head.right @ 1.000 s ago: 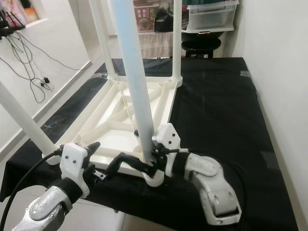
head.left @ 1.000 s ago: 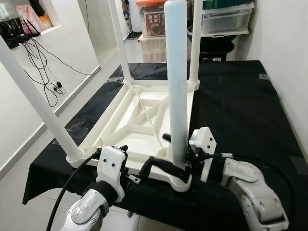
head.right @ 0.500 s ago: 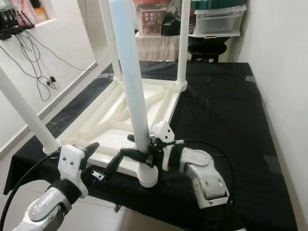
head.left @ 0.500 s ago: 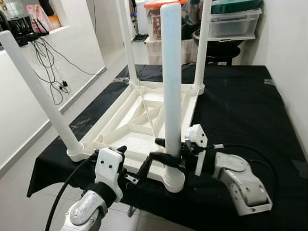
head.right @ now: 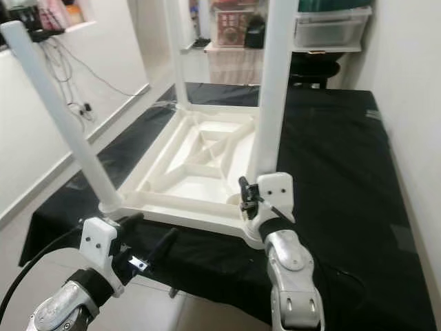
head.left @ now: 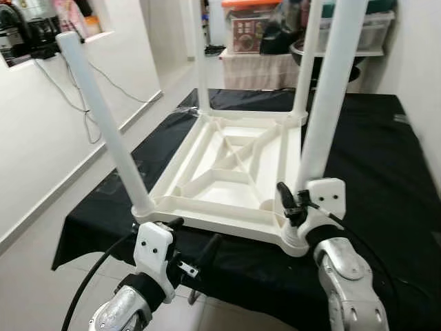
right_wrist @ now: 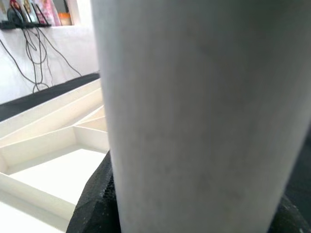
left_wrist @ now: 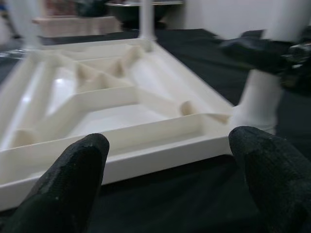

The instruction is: Building children table

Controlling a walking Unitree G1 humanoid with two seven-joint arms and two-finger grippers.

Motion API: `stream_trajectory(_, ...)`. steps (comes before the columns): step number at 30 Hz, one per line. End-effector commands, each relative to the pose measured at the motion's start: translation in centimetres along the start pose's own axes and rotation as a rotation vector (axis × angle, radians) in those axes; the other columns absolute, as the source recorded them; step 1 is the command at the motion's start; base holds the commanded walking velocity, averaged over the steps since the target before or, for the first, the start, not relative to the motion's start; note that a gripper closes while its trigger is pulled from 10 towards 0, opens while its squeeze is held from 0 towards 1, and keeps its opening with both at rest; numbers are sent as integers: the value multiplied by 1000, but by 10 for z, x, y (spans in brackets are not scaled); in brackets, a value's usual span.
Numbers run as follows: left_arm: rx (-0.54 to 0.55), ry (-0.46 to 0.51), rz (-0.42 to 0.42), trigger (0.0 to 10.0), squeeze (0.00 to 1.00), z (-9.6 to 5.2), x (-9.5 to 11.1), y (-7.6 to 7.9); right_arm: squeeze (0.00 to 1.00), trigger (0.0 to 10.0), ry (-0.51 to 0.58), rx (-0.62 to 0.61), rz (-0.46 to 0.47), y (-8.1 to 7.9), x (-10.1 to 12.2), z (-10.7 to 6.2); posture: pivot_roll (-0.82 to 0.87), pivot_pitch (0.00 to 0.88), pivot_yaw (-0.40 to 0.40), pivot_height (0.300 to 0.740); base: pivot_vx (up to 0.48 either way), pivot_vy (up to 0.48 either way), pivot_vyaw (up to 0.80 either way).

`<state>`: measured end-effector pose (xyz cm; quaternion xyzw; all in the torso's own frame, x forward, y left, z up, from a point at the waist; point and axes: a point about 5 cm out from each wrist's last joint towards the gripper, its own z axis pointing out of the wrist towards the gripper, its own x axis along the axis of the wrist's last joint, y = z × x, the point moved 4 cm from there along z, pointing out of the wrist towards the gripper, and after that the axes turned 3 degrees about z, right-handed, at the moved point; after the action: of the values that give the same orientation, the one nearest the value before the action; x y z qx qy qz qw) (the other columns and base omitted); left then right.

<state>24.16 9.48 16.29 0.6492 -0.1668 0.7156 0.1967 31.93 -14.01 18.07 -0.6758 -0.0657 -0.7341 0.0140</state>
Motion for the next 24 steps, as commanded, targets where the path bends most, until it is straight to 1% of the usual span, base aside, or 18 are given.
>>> stream_trajectory(1, -10, -16, -1, 10000, 0, -3, -3, -1, 0, 0, -28, -27, -3, 2, -9, 7, -99, 82, 69, 740, 0, 0, 0)
stream_trajectory(3, -12, -6, -6, 10000, 0, -2, -3, -1, 0, 0, -29, -61, -12, 2, -9, 13, -90, 83, 67, 740, 0, 0, 0)
stream_trajectory(4, -12, -2, -14, 10000, 0, -2, -3, -1, 0, 1294, -33, -48, -5, -3, -9, 14, -72, 74, 71, 740, 0, 0, 0)
stream_trajectory(5, -12, 0, -19, 10000, 0, -2, -3, -2, 0, 1294, -36, -38, 1, -7, -9, 15, -72, 74, 71, 740, 0, 0, 0)
stream_trajectory(6, -12, 2, -23, 10000, 0, -2, -3, -2, 0, 10000, -39, -34, 4, -9, -9, 15, -72, 74, 71, 740, 0, 0, 0)
stream_trajectory(8, -16, -3, -11, 10000, 0, -2, -3, -2, 0, 10000, -31, 48, 36, -22, -7, 18, -63, 68, 75, 740, 0, 0, 0)
stream_trajectory(10, -16, -3, -11, 10000, 0, -2, -3, -2, 0, 10000, -31, 48, 36, -22, -7, 18, -63, 68, 75, 740, 0, 0, 0)
stream_trajectory(11, -18, -7, -8, 10000, 0, -3, -3, -2, 0, 10000, -7, 140, 65, -34, -3, 19, -49, 66, 77, 740, 0, 0, 0)
stream_trajectory(12, -23, -13, -8, 10000, 0, -4, -3, -1, 643, 10000, 17, 241, 86, -45, 2, 20, -45, 69, 74, 740, 0, 0, 0)
stream_trajectory(13, -50, -24, -16, 10000, 0, -5, -4, 2, 1000, 10000, 31, 364, 117, -58, 5, 19, -41, 70, 74, 740, 0, 0, 0)
stream_trajectory(14, -50, -24, -16, 10000, 0, -5, -4, 2, 1000, 10000, 31, 364, 117, -58, 5, 19, -41, 70, 74, 740, 0, 0, 0)
stream_trajectory(16, -131, -54, -44, 10000, 0, -10, -8, 12, 1000, 10000, 23, 579, 141, -72, 4, 18, -34, 64, 70, 740, 0, 0, 0)
stream_trajectory(17, -181, -78, -60, 10000, 0, -14, -12, 19, 894, 10000, 3, 689, 154, -76, 2, 17, -30, 60, 65, 740, 0, 0, 0)
stream_trajectory(18, -206, -91, -66, 10000, 0, -16, -15, 23, 0, 10000, -11, 781, 150, -78, 1, 14, -26, 59, 62, 740, 0, 0, 0)
stream_trajectory(20, -214, -84, -76, 10000, 0, -16, -14, 26, 0, 10000, -26, 932, 110, -80, -1, 7, -17, 67, 62, 740, 0, 0, 0)
stream_trajectory(21, -214, -84, -76, 10000, 0, -16, -14, 26, 0, 10000, -26, 932, 110, -80, -1, 7, -17, 67, 62, 740, 0, 0, 0)
stream_trajectory(23, -211, -69, -81, 10000, 0, -15, -12, 25, 0, 10000, -40, 997, 88, -80, -2, 3, -17, 67, 62, 740, 0, 0, 0)
stream_trajectory(24, -211, -56, -76, 10000, 0, -13, -10, 26, 0, 10000, -46, 1061, 92, -81, 0, -1, -14, 78, 60, 740, 0, 0, 0)
